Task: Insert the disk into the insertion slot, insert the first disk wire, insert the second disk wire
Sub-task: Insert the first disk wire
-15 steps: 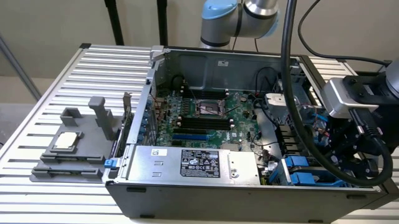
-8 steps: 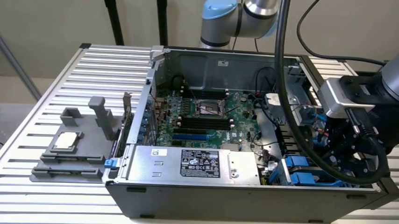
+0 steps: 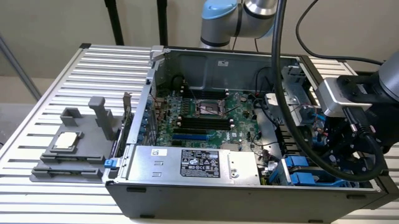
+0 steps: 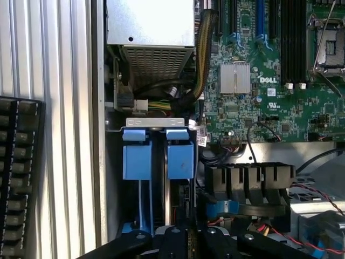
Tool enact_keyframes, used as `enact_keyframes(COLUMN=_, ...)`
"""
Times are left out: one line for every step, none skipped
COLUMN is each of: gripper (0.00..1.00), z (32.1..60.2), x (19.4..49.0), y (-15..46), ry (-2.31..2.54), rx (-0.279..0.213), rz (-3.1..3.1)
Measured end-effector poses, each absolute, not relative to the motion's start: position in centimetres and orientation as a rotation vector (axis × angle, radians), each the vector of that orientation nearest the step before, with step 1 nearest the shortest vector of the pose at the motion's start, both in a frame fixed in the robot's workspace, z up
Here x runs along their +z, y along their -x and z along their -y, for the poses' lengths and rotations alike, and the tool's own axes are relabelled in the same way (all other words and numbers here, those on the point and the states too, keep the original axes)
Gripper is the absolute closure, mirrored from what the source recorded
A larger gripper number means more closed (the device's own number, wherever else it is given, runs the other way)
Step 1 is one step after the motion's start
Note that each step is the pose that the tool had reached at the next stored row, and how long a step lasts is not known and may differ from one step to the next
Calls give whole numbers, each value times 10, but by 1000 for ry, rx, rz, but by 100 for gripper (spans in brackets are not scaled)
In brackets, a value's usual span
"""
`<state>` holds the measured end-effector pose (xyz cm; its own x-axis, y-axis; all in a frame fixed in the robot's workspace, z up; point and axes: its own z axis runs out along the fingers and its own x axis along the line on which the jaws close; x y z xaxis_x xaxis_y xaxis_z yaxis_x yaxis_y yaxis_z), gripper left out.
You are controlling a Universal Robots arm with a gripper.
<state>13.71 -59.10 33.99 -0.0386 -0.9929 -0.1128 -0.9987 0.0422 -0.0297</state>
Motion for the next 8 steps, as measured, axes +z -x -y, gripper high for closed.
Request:
enact_keyframes(gripper=84, z=590, x=340, y=-137, ry=2105, rx=86, rz=-2192)
enact_keyframes(gripper=84, z=590, x=340, y=-137, ry=2105, rx=85, rz=-2192)
enact_keyframes(gripper=84, z=590, x=340, y=-137, ry=2105, rx=85, rz=-2192)
enact_keyframes(gripper=84, z=590, x=340, y=-137, ry=2105, rx=84, rz=-2192)
enact_keyframes(gripper=84, z=590, x=340, y=-137, ry=2106, rx=83, rz=-2193)
enact_keyframes(gripper=84, z=590, x=339, y=-137, ry=2106, rx=82, rz=-2193)
enact_keyframes(gripper=84, z=590, x=339, y=-137, ry=2107, rx=80, rz=-2194)
enact_keyframes(gripper=84, z=590, x=339, y=-137, ry=2108, rx=79, rz=-2194)
